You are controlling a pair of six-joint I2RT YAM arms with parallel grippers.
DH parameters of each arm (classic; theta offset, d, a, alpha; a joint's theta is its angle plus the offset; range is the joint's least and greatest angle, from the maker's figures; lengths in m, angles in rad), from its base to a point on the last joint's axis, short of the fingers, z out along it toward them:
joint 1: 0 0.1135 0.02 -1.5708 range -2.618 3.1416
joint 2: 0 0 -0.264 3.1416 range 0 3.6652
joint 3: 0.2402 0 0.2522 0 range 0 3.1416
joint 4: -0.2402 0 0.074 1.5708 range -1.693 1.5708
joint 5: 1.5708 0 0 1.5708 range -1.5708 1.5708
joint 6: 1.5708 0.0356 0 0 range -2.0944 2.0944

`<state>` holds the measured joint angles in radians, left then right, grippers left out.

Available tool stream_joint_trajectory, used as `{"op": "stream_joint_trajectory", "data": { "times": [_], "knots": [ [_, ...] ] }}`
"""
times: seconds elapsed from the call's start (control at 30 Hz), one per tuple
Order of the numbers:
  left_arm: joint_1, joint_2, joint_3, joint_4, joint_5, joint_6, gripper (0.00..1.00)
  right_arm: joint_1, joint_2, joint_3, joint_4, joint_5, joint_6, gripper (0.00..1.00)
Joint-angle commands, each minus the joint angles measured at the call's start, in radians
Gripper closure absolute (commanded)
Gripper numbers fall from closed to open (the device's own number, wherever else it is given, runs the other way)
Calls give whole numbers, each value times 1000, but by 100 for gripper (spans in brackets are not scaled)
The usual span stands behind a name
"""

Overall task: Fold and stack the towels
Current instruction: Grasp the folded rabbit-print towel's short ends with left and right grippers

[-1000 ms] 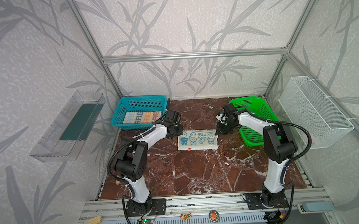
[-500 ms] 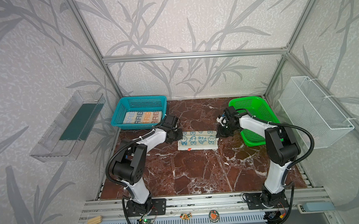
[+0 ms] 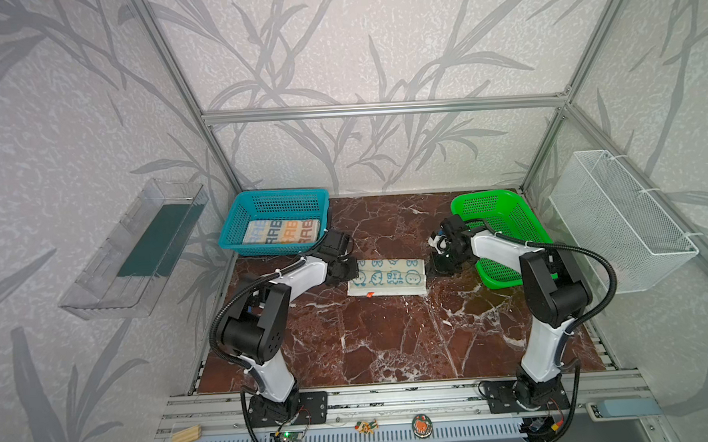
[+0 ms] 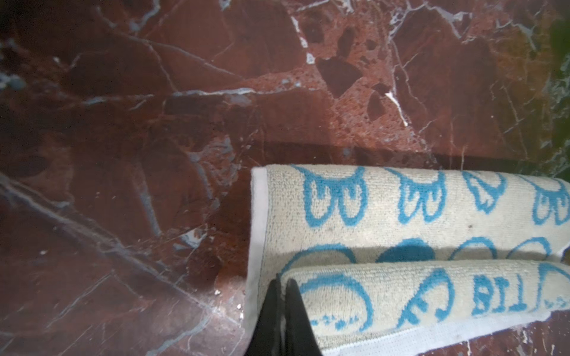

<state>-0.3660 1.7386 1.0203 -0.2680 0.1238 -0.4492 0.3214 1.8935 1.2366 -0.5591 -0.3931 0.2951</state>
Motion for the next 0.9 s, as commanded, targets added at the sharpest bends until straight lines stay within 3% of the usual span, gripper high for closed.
{"op": "stream_joint_trajectory", "data": {
  "times": [0.0,0.13,0.3,0.43,0.63,0.87],
  "knots": [
    [-11,-41,-21,6,-27,-22,81,-4,7,-3,-33,25,-1,69],
    [-46,-96,-30,23,7,-40,54,5,-17,20,-49,26,1,61],
    [-93,-184,-29,-8,1,-42,29,32,-77,22,-75,42,2,54],
    [-93,-258,-47,-2,40,-54,1,56,-137,3,-75,50,9,48],
    [-91,-255,-84,68,100,-126,1,115,-182,-54,31,-33,80,30],
    [-90,-167,-165,259,203,-273,1,146,-149,-140,277,-222,236,11]
  ]
}}
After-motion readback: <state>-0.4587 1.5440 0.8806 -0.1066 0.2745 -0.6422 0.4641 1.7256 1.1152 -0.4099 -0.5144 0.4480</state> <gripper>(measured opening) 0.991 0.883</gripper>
